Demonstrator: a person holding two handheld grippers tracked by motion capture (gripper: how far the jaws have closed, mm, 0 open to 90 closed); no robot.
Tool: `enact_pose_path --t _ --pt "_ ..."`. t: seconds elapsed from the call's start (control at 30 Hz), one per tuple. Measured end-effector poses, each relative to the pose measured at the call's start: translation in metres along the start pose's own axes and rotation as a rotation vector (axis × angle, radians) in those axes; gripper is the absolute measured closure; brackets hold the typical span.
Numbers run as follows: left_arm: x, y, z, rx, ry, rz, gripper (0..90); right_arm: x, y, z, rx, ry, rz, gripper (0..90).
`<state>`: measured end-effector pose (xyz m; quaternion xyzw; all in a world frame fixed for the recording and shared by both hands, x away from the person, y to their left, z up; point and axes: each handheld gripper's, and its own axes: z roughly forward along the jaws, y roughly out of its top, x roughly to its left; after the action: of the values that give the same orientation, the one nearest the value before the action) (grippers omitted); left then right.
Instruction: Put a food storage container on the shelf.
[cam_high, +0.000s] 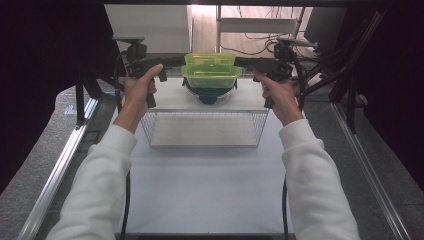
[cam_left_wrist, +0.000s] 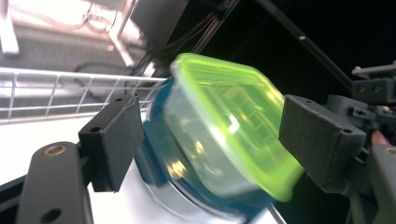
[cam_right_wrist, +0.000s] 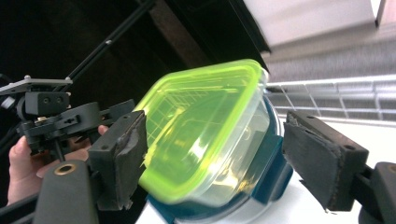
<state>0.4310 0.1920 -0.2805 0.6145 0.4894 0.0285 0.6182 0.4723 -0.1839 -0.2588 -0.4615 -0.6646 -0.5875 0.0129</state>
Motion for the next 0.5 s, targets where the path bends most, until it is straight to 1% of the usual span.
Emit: enact_pose_path --t 0.03,0.07,0.1,0.13,0.17,0.2,0.27,0.3,0.33,0.37,0.4,0.43,0.47,0.5 --pt "-0.005 -0.01 -0.012 -0.003 0.011 0.05 20.3 0.005 -0.004 -0.012 -0.009 0.017 -0.055 21.5" --pt "-0.007 -0.016 -0.017 -0.006 0.027 0.076 20.5 0.007 -0.008 -0.017 -0.006 0.018 -0.081 21.5" --pt "-0.008 -0.022 -0.023 -0.012 0.033 0.09 20.8 0.009 -0.013 -0.022 -0.003 0.018 -0.106 21.5" --pt "-0.009 -0.029 -0.029 -0.013 0.022 0.093 21.0 0.011 -0.018 -0.027 -0.002 0.021 -0.127 21.5" --pt "-0.009 -0.029 -0.029 -0.013 0.022 0.093 21.1 0.011 -0.018 -0.027 -0.002 0.021 -0.127 21.5" --pt "-0.011 -0.041 -0.04 -0.001 0.021 0.11 21.3 0.013 -0.029 -0.036 0.009 0.013 -0.161 21.6" --pt "-0.013 -0.056 -0.052 0.012 0.029 0.129 21.8 0.015 -0.042 -0.045 0.021 0.001 -0.204 21.8" --pt "-0.013 -0.056 -0.052 0.012 0.029 0.129 22.1 0.015 -0.042 -0.045 0.021 0.001 -0.204 21.8" --pt "-0.015 -0.07 -0.062 0.026 0.029 0.143 22.2 0.017 -0.055 -0.054 0.034 -0.023 -0.241 21.8" --pt "-0.015 -0.07 -0.062 0.026 0.029 0.143 22.3 0.017 -0.063 -0.059 0.034 -0.029 -0.263 21.8" --pt "-0.015 -0.085 -0.071 0.046 0.032 0.155 22.3 0.017 -0.071 -0.063 0.034 -0.031 -0.269 21.8" --pt "-0.015 -0.085 -0.071 0.046 0.032 0.155 22.3 0.016 -0.079 -0.067 0.033 -0.029 -0.275 21.9" --pt "-0.016 -0.1 -0.079 0.069 0.051 0.187 22.7 0.015 -0.087 -0.071 0.037 -0.034 -0.285 21.9" --pt "-0.016 -0.108 -0.083 0.077 0.059 0.195 23.0 0.014 -0.095 -0.075 0.039 -0.043 -0.299 21.9"
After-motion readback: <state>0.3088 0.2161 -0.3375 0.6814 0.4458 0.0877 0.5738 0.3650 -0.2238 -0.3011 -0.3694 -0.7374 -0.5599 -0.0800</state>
